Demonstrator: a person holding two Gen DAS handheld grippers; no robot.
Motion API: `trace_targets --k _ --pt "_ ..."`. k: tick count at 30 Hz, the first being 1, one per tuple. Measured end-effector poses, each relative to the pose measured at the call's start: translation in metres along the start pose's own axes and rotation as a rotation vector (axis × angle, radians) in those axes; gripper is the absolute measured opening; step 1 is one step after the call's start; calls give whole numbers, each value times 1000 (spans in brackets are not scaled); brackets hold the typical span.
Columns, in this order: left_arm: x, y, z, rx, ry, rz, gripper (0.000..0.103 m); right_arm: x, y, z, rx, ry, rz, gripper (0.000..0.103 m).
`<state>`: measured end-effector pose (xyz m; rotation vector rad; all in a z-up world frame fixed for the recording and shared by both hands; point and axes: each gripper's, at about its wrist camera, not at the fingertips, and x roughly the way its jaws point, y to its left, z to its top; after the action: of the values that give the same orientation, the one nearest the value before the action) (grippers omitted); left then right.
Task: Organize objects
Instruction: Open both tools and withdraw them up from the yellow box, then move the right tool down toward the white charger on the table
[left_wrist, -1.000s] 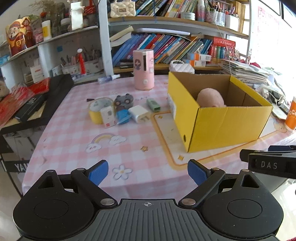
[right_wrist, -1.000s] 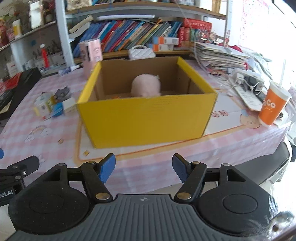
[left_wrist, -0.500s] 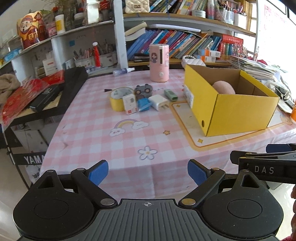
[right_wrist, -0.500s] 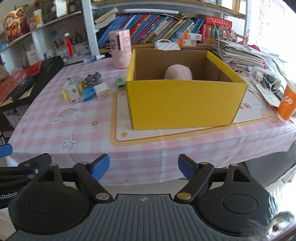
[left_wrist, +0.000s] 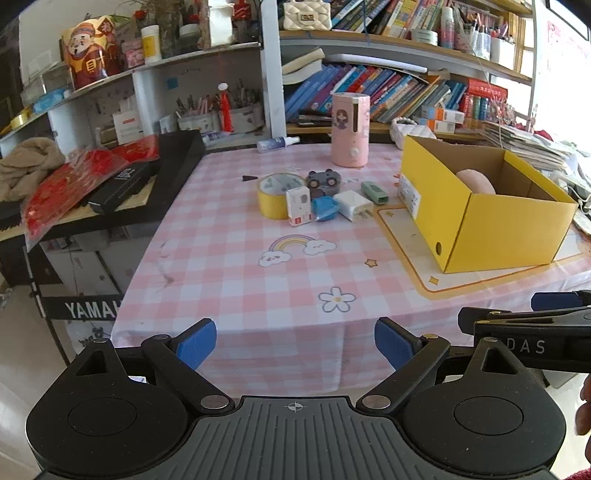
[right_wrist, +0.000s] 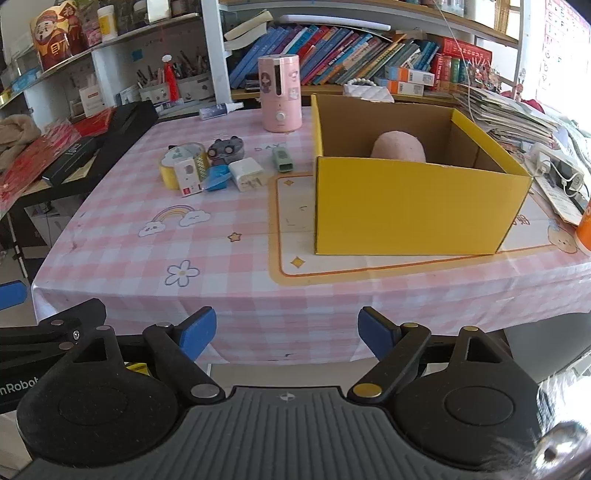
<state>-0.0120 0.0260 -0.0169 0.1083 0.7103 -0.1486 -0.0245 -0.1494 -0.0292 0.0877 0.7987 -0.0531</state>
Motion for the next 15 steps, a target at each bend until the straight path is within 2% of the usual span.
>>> trace_targets --k 15 --pt "2 22 3 -22 2 8 95 6 22 11 -24 1 35 82"
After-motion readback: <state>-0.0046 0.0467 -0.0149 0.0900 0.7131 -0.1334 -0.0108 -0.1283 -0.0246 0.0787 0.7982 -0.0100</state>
